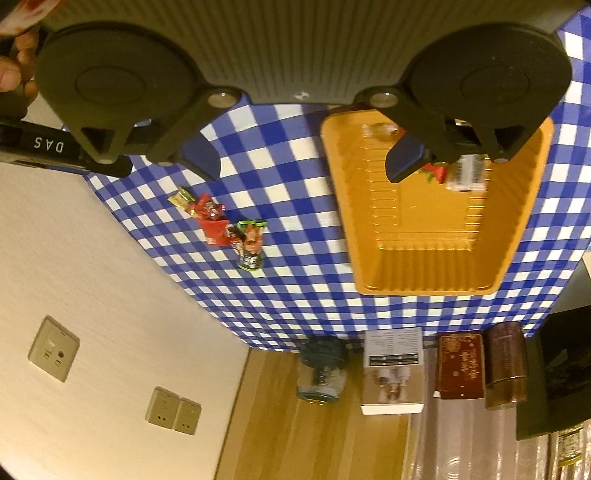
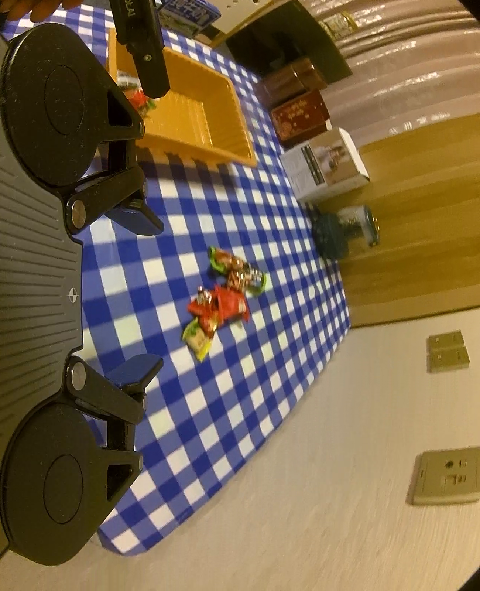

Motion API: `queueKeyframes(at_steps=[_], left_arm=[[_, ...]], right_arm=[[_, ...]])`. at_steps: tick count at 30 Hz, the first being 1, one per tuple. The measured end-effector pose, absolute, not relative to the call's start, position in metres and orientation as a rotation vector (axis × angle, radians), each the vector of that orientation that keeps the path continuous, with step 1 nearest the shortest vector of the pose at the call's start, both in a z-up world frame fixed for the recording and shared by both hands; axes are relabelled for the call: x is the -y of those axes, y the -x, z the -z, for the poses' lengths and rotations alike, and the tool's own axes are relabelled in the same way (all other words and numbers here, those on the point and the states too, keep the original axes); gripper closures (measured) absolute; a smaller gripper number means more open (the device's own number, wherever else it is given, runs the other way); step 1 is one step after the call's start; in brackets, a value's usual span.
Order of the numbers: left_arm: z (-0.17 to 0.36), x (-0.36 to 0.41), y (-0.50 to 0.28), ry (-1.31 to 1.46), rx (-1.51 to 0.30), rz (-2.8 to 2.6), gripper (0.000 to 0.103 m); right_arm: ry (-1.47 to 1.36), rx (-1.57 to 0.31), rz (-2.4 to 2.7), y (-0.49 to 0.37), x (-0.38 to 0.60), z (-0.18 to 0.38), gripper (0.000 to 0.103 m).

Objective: Organize snacks
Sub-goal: 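Lift both open tools out of the orange tray, then move the right tool to the yellow-wrapped candy and close on it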

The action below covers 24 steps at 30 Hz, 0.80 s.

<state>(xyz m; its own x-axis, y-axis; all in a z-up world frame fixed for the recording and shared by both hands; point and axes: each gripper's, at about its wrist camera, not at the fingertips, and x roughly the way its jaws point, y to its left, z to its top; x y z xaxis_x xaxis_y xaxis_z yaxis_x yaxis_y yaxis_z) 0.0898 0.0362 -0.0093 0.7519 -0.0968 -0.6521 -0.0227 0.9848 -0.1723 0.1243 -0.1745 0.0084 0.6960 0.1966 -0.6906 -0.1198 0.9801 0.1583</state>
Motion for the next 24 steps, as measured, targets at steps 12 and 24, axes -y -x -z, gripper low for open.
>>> queueKeyframes(at_steps=[12, 24], left_arm=[[0.012, -0.006, -0.108, 0.134, -0.697, 0.059, 0.003], [0.023, 0.023, -0.135, 0.053, -0.728, 0.100, 0.003]], right_arm=[[-0.114, -0.791, -0.122, -0.131, 0.205, -0.006, 0.032], [-0.090, -0.806, -0.135, -0.156, 0.227, 0.008, 0.032]])
